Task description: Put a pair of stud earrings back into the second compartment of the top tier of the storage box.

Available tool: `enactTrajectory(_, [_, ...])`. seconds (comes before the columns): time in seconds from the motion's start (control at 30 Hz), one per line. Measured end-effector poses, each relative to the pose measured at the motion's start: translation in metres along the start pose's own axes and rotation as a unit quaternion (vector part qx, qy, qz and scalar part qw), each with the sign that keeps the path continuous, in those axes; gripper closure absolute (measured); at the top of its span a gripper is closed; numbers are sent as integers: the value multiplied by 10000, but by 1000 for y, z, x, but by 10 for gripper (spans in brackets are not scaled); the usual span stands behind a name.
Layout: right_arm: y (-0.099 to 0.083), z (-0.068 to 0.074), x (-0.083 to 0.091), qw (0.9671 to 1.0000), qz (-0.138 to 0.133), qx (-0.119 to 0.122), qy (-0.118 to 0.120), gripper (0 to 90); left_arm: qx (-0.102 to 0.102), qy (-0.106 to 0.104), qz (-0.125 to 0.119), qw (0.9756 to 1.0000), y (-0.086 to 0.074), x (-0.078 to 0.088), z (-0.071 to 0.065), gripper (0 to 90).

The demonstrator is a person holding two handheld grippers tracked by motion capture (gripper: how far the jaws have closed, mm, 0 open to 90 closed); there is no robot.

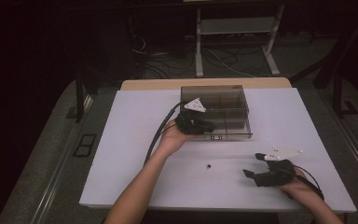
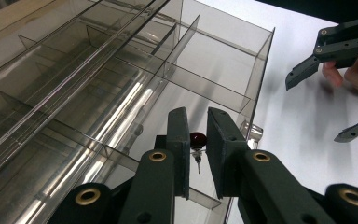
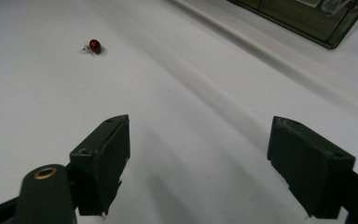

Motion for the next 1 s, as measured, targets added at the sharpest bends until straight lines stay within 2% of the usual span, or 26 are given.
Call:
enactTrajectory(0.23, [0, 0, 0, 10000, 5, 5, -1, 204, 27, 27, -8, 10000, 0, 1, 0, 749])
enactTrajectory(0.5, [0, 1, 0, 10000, 4, 31, 5, 204, 94, 25, -146, 9998, 6, 6, -1, 725])
enactTrajectory(0.73, [0, 0, 1, 10000, -14, 46, 6, 204, 189, -20, -272, 9994, 9, 16, -5, 796])
enactTrajectory(1.0, [0, 1, 1, 10000, -10, 56, 18, 204, 160, -135, -268, 9994, 7, 26, -16, 894])
Point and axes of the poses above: each handheld gripper's, and its own axes: x roughly backward along the jaws, y roughly out of its top, z roughly to its left, the point moved 10 cm from there along -x, roughly forward along the jaws, and after that the axes turned 13 degrees about -x, right-handed, at the moved point
